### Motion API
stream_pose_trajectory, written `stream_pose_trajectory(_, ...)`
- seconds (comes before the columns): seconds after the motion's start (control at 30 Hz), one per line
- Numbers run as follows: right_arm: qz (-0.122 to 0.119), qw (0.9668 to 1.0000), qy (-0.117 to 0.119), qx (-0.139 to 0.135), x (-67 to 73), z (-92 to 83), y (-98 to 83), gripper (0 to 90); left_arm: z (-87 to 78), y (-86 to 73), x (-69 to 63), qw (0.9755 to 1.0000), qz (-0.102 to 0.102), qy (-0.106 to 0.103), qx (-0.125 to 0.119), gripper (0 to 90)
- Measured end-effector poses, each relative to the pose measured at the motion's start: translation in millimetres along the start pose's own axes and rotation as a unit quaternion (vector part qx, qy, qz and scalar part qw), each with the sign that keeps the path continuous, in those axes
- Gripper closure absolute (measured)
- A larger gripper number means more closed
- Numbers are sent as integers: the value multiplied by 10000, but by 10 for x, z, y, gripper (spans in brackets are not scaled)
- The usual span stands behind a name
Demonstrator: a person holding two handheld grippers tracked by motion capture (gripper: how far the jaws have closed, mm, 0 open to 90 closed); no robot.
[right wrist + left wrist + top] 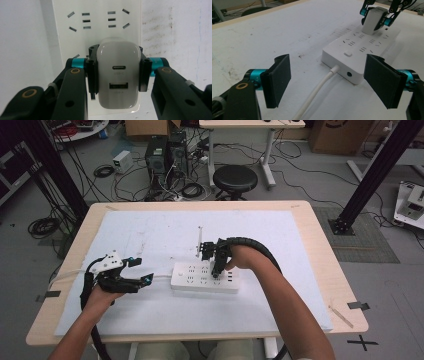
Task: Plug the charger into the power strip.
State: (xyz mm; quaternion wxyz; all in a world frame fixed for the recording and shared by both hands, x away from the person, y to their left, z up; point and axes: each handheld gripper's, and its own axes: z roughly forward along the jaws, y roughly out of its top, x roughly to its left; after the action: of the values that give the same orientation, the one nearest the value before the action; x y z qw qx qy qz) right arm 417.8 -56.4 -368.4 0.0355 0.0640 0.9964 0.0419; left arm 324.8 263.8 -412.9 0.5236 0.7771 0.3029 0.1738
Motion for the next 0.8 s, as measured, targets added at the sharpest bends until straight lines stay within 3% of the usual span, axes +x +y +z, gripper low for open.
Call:
stream_pose_trajectory(0.27, 146, 9985, 3, -535, 0, 3, -127, 610, -10, -20, 7, 10000, -57, 13, -17, 219)
stream_pose_trajectory(0.33, 390, 9957, 51, -836, 3, -6, -183, 478, -11, -25, 5, 10000, -51, 12, -11, 220)
stream_pose_trajectory(0.4, 526, 9938, 33, -983, 2, -14, -217, 449, -10, -28, 3, 10000, -60, 12, -11, 220)
stream_pose_trajectory(0.43, 784, 9880, -23, -1333, 11, -60, -324, 365, -9, -37, -6, 10000, -83, 16, -20, 220)
stream_pose_trajectory(0.57, 1118, 9773, -44, -1799, 39, -123, -456, 285, 0, -45, -18, 10000, -88, 17, -7, 219)
stream_pose_trajectory(0.8, 1328, 9683, -270, -2100, 140, -148, -597, 229, 17, -65, -84, 10000, -74, -10, -18, 219)
